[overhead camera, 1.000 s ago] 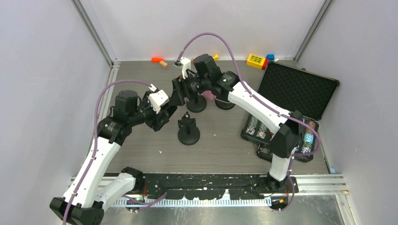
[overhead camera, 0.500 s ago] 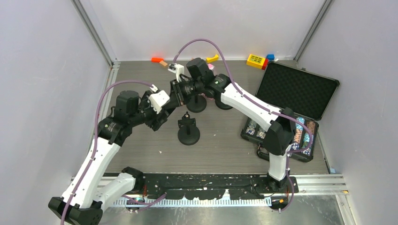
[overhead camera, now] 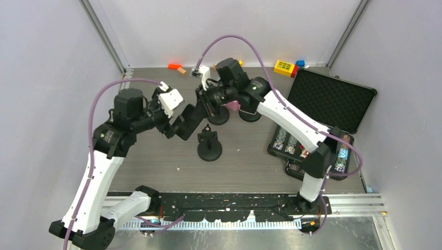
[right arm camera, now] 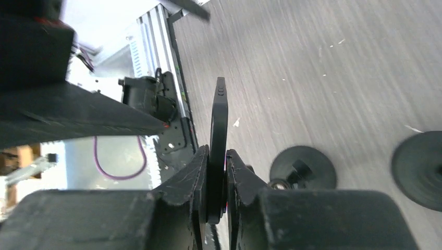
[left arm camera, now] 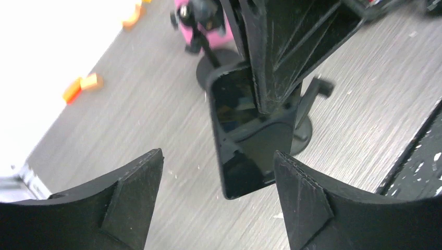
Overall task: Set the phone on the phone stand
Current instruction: Pick up the phone at the center of the board.
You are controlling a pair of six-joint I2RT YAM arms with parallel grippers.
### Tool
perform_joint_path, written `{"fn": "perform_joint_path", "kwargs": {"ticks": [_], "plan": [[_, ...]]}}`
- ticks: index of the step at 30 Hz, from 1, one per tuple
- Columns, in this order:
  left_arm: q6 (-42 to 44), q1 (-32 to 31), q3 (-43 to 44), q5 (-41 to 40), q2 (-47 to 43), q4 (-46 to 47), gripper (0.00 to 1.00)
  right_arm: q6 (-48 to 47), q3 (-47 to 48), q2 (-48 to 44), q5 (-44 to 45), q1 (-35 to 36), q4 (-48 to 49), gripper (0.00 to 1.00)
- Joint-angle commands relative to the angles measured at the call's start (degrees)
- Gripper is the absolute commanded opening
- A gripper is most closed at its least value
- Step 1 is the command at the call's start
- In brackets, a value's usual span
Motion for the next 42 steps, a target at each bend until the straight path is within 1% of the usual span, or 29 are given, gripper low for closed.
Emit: {"fn": "perform_joint_path", "kwargs": {"ticks": [1, 2, 3, 7, 12, 15, 17, 24, 25, 26, 28, 31, 32, 33, 35, 36, 37, 38, 39, 40, 42], "plan": [[0.2, 0.1, 10.6, 11.9, 2.5, -7.8, 0.85, -13.7, -0.2, -9.6, 1.7, 0.2, -5.3, 0.0], [0.0, 0.1, 12.3, 13.8, 3.4, -9.1, 0.91, -14.3, -0.7, -11.2, 2.4, 0.1, -6.0, 0.0], [-0.1, 0.1, 13.8, 15.4, 4.4, -10.2, 0.93, -15.6, -1.5, -11.9, 2.5, -0.1, -6.2, 0.0], [-2.0, 0.1, 15.6, 22.6, 7.6, -11.2, 0.95, -19.8, -3.5, -16.3, -0.2, -0.8, -8.7, 0.0], [-4.0, 0.1, 14.8, 34.2, 10.6, -10.8, 0.93, -24.3, -4.9, -21.4, -4.0, -1.3, -11.6, 0.0], [-8.2, 0.0, 11.5, 39.6, 10.6, -5.3, 0.91, -24.8, -5.8, -23.6, -6.0, -2.3, -11.7, 0.0], [-10.9, -0.1, 9.3, 42.3, 10.9, -1.3, 0.88, -24.8, -6.0, -24.1, -7.3, -2.9, -11.7, 0.0], [-14.8, -3.0, 4.5, 47.9, 14.0, 5.8, 0.68, -23.6, -5.6, -23.4, -9.4, -4.4, -11.1, 0.0], [-15.2, -3.4, 3.9, 47.9, 14.0, 6.5, 0.63, -23.5, -5.6, -23.2, -9.6, -4.5, -10.9, 0.0], [-15.2, -3.9, 3.7, 47.7, 14.1, 7.0, 0.61, -23.2, -5.7, -23.1, -9.7, -4.7, -10.8, 0.0], [-15.1, -4.8, 3.1, 47.0, 14.0, 7.3, 0.52, -22.8, -5.7, -22.9, -10.2, -5.1, -10.5, 0.0], [-14.7, -5.9, 2.0, 46.1, 13.7, 8.1, 0.45, -21.7, -5.6, -22.4, -10.5, -5.5, -9.8, 0.0], [-15.1, -5.9, 1.5, 46.0, 13.5, 8.9, 0.4, -21.5, -5.4, -22.3, -10.6, -5.5, -9.7, 0.0], [-16.0, -5.9, 0.8, 45.9, 13.3, 10.2, 0.32, -20.8, -5.3, -22.0, -10.6, -5.6, -9.3, 0.0], [-18.6, -5.9, -0.8, 45.8, 12.6, 14.1, 0.04, -19.3, -5.4, -21.4, -10.0, -5.7, -8.5, 0.01], [-20.9, -5.9, -1.9, 45.5, 12.1, 16.7, 0.0, -18.9, -5.7, -21.2, -9.4, -5.8, -8.1, 0.08], [-23.6, -5.9, -3.5, 45.2, 11.3, 20.6, 0.0, -17.8, -5.9, -21.0, -9.1, -6.0, -7.2, 0.16], [-26.8, -5.9, -5.7, 44.7, 10.2, 25.4, 0.0, -17.2, -6.2, -21.0, -8.4, -6.2, -6.8, 0.37], [-31.1, -5.9, -8.6, 43.9, 8.8, 34.1, 0.0, -15.6, -6.5, -21.1, -8.2, -6.7, -5.3, 0.48], [-35.8, -5.9, -12.0, 43.2, 7.4, 41.1, 0.0, -14.4, -7.5, -21.6, -7.6, -7.0, -4.4, 0.64], [-41.3, -5.9, -17.3, 42.0, 5.2, 51.9, 0.0, -11.0, -9.8, -23.0, -7.5, -8.7, 0.8, 0.76]]}}
